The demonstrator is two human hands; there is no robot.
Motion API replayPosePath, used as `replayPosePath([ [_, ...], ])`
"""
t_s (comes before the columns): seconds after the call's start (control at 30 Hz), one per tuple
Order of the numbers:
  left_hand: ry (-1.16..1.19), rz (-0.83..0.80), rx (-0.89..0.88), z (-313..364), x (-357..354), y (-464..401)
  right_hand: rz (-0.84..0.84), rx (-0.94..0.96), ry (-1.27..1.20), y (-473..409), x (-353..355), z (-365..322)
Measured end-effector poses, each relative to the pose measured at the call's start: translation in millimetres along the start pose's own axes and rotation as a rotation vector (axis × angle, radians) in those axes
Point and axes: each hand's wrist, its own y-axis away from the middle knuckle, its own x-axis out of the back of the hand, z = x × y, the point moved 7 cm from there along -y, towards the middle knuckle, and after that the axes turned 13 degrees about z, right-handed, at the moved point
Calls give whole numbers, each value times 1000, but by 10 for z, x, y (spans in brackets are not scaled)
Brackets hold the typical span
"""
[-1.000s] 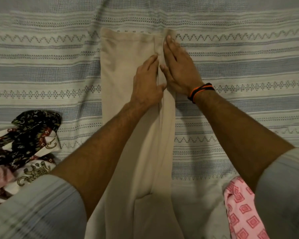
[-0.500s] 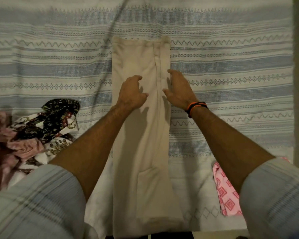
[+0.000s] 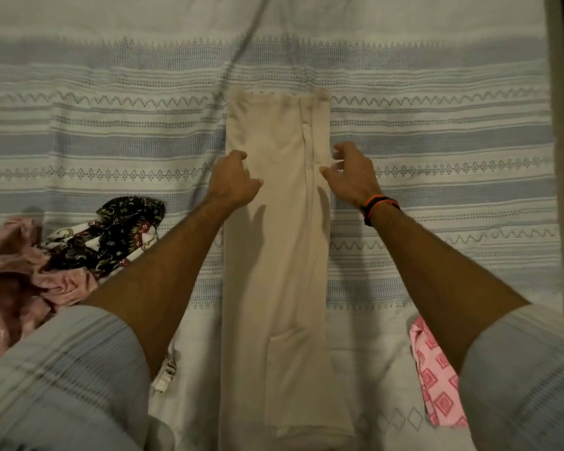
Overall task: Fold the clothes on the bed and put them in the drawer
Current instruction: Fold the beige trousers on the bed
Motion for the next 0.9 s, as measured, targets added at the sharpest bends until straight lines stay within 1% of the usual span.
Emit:
replayPosePath([
  [0.17,14,98,35,85,109,-481,61,-49,0,-496,-81,-64],
  [0.33,92,212,167,23,91,-929,107,-103,-7,-945,-205,-75],
  [0.43,198,232,253,-49,36,-1067,138,-173,-82,-1084,-274,-21],
  [0.57,401,132,345,-122,-63,-1174,123,-291,-237,-1149,-324,46],
  [0.7,530,54,393,-74,-74,-1156,85,-325,-329,-1120,-292,30],
  [0.83,608,49,362,18,27,-1038,52,-311,-451,-990,-189,-74],
  [0.9,642,42,320,43,124,-941,45,-266,-485,-886,-99,-148],
])
